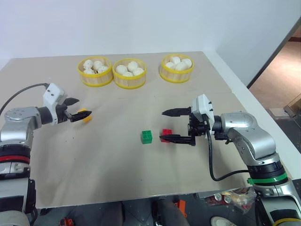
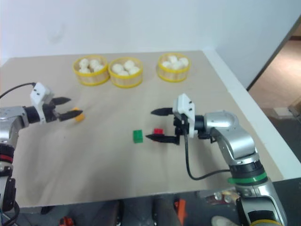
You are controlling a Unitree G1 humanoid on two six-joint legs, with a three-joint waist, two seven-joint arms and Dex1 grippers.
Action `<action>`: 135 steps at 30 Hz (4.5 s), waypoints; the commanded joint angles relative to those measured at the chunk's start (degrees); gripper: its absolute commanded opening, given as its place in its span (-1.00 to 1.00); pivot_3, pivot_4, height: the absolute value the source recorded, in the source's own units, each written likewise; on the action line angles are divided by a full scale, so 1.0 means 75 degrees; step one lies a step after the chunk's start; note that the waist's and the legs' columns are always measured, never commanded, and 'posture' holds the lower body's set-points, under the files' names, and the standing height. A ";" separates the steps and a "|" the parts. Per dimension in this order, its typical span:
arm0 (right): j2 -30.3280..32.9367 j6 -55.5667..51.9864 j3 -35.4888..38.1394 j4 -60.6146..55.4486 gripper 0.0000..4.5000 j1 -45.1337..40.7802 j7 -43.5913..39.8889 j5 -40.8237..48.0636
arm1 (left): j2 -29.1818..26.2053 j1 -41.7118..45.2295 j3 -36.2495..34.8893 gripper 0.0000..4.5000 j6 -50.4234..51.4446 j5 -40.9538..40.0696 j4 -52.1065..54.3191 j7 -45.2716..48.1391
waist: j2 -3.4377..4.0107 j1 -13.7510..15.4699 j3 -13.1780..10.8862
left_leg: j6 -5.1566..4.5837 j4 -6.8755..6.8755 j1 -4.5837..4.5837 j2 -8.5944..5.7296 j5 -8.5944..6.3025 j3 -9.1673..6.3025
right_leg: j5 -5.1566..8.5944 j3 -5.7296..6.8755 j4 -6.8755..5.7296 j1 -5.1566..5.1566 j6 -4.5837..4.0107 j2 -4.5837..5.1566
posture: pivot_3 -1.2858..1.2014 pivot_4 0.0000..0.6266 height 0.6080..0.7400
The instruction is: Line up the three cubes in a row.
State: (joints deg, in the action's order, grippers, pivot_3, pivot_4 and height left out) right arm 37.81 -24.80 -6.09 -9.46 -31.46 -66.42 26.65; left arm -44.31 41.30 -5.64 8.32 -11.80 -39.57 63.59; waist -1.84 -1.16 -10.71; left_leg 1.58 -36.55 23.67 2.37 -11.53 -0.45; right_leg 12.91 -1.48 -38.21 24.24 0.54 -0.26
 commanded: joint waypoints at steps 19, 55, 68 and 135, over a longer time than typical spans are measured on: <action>0.0379 -0.0148 0.0205 -0.0432 1.00 0.0077 -0.0012 0.0099 | 0.0589 0.1266 0.0530 -0.29 -0.1262 0.0993 -0.3199 0.0020 | -0.0002 -0.0012 0.0001 | 0.0000 -0.0001 -0.0003 0.0038 0.0000 0.0003 | -0.0014 -0.0004 -0.0006 0.0011 -0.0024 -0.0047 | 0.03 -0.52 1.00; 0.0285 -0.0106 0.0116 -0.0536 1.00 0.0196 0.0028 0.0078 | 0.1016 -0.1797 0.2346 -0.38 0.1962 0.0125 0.5198 0.0788 | -0.0001 -0.0014 0.0001 | -0.0008 0.0001 -0.0035 0.0044 0.0006 0.0032 | -0.0024 -0.0047 -0.0013 0.0003 -0.0033 -0.0059 | 0.03 -0.52 1.00; 0.0286 0.0017 0.0113 -0.0565 1.00 0.0329 0.0051 0.0033 | 0.1229 -0.1553 0.2538 -0.38 0.1892 0.0164 0.5046 0.0757 | -0.0001 -0.0009 0.0001 | -0.0008 -0.0002 -0.0034 0.0035 0.0006 0.0034 | -0.0026 -0.0063 -0.0011 -0.0001 -0.0028 -0.0058 | 0.03 -0.52 1.00; 0.0016 0.0291 0.0968 0.0346 1.00 0.0247 0.0914 -0.0050 | 0.1736 -0.1992 -0.0907 0.99 0.2989 -0.1228 0.6628 -0.3112 | -0.0006 -0.0049 0.0000 | -0.0036 0.0015 -0.0042 0.0031 0.0026 0.0073 | -0.0048 -0.0154 -0.0005 0.0010 0.0004 -0.0077 | 0.03 -0.52 1.00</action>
State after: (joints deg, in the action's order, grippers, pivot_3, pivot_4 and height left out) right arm 38.23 -24.42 -1.15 -6.91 -29.49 -60.45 26.49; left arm -31.47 26.82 -9.61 34.00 -22.01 9.38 42.97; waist -1.88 -1.52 -10.71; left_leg 1.31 -36.43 23.35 2.60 -11.34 0.13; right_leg 12.54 -2.68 -38.24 24.32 0.57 -0.83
